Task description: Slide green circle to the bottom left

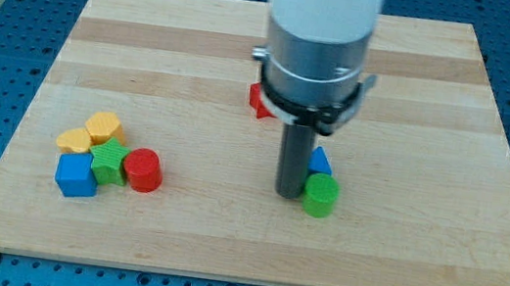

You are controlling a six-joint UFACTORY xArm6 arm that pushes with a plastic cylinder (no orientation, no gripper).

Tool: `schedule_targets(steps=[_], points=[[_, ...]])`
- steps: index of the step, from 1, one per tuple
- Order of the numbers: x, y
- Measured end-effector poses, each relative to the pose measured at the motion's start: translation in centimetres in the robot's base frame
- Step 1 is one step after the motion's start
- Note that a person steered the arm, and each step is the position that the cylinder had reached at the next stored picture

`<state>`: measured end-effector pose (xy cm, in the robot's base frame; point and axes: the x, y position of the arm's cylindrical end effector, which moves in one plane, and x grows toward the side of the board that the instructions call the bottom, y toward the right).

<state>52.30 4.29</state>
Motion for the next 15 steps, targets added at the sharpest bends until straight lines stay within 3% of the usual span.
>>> schedule_targets(steps=[1,6,8,11,15], points=[[0.1,4.0],[3.5,11.1],[5.8,10.9],[3.3,13.8],[3.3,17.3]])
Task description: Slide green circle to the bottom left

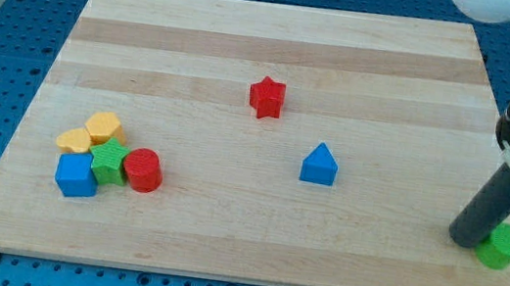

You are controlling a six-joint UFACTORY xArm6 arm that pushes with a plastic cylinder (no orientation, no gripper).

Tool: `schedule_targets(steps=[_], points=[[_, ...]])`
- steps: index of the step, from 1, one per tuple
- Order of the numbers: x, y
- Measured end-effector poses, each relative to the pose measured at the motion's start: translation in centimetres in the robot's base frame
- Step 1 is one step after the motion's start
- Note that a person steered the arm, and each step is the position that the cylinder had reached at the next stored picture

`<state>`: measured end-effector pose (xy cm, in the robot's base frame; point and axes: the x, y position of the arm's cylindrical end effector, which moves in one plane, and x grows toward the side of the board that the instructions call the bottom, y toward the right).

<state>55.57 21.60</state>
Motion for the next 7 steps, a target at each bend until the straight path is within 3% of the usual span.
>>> schedule_targets(steps=[3,5,7], points=[[-4.6,3.5],[-0.9,5.5],[-1.2,5.5]])
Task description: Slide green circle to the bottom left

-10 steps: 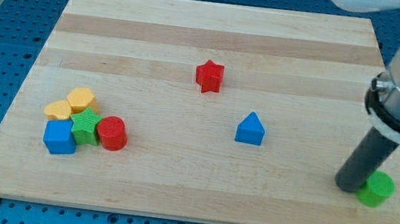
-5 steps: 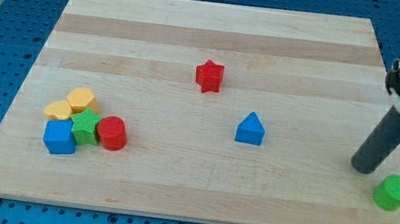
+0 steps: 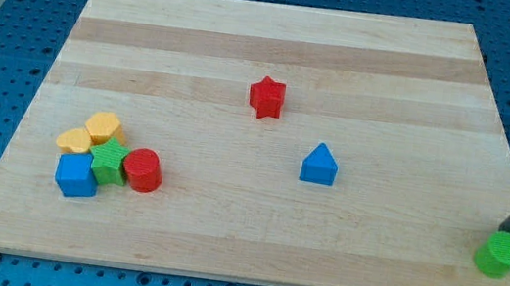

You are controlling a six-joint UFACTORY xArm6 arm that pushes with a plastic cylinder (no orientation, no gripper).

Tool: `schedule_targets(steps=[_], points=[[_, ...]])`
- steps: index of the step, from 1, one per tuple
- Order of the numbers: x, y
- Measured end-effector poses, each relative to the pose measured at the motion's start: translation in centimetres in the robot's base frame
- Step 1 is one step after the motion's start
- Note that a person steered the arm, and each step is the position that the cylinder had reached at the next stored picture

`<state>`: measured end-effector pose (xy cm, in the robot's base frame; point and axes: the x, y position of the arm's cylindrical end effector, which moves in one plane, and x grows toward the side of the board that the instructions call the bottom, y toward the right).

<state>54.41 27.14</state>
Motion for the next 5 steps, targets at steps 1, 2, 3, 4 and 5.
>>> schedule_targets(steps=[1,2,3,4,5], points=[[-3.3,-1.8],[-4.1,-8.0],[-7.2,-13.6],[-9.5,-18.8],[-9.5,-24.6]])
